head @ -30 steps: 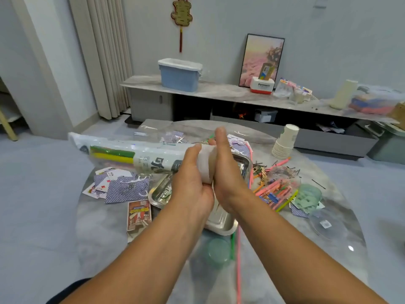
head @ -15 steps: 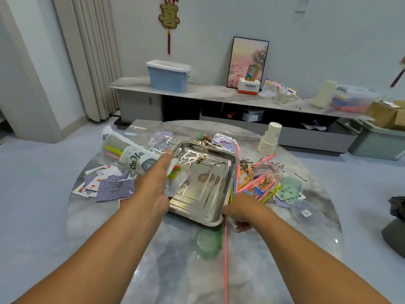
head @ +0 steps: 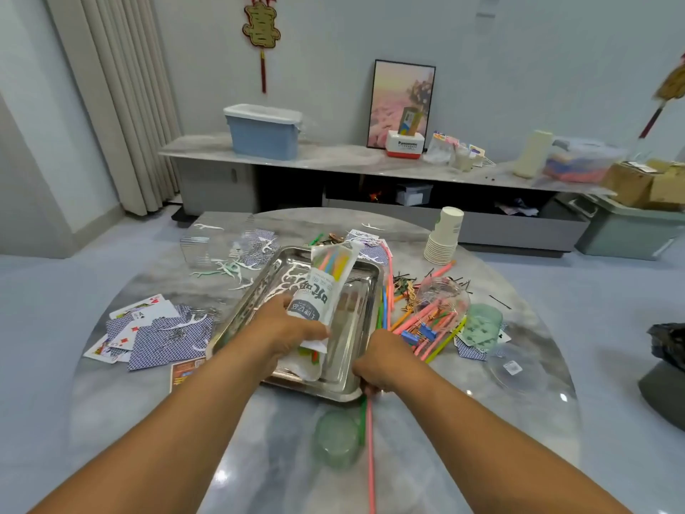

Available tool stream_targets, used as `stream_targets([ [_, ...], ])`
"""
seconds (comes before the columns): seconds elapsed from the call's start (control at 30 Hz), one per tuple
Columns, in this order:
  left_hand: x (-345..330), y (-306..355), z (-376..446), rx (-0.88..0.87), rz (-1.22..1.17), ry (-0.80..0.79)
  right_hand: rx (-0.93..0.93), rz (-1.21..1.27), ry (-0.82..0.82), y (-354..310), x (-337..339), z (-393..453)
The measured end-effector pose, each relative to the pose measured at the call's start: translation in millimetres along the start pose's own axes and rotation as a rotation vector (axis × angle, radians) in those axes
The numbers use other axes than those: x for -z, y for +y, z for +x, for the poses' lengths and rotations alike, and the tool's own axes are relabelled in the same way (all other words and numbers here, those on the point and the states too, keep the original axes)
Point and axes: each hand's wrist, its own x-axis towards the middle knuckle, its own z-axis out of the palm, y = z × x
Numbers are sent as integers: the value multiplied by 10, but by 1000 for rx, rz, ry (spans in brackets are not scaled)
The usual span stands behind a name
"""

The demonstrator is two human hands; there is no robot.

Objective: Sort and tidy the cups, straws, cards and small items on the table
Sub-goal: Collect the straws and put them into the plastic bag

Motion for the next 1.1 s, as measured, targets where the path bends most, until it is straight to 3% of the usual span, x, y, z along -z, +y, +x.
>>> stream_targets([
  [0.33,5,-231,363,-73,252,171,62,-19,149,3,-48,307],
  [0.43,25,-289,434,-88,300,202,-11,-132,299,63,68,313],
  [0.57,31,-325,446,-107,484,235,-174,-231,312,238,294,336],
  [0.7,-110,-265,413,-320,698,361,-236,-151,366,461,493,377],
  [0.8,-331,-184,321,-530,598,266,-236,-102,480,580,610,424],
  [0.97,-643,-239,274,-619,639,65,-106,-224,676,691,786,612],
  [1.03,-675,-301,295,-594,704,18,-106,-280,647,729,879,714],
  [1.1,-660,-330,344,-561,743,1,-177,-351,505,764,983,854],
])
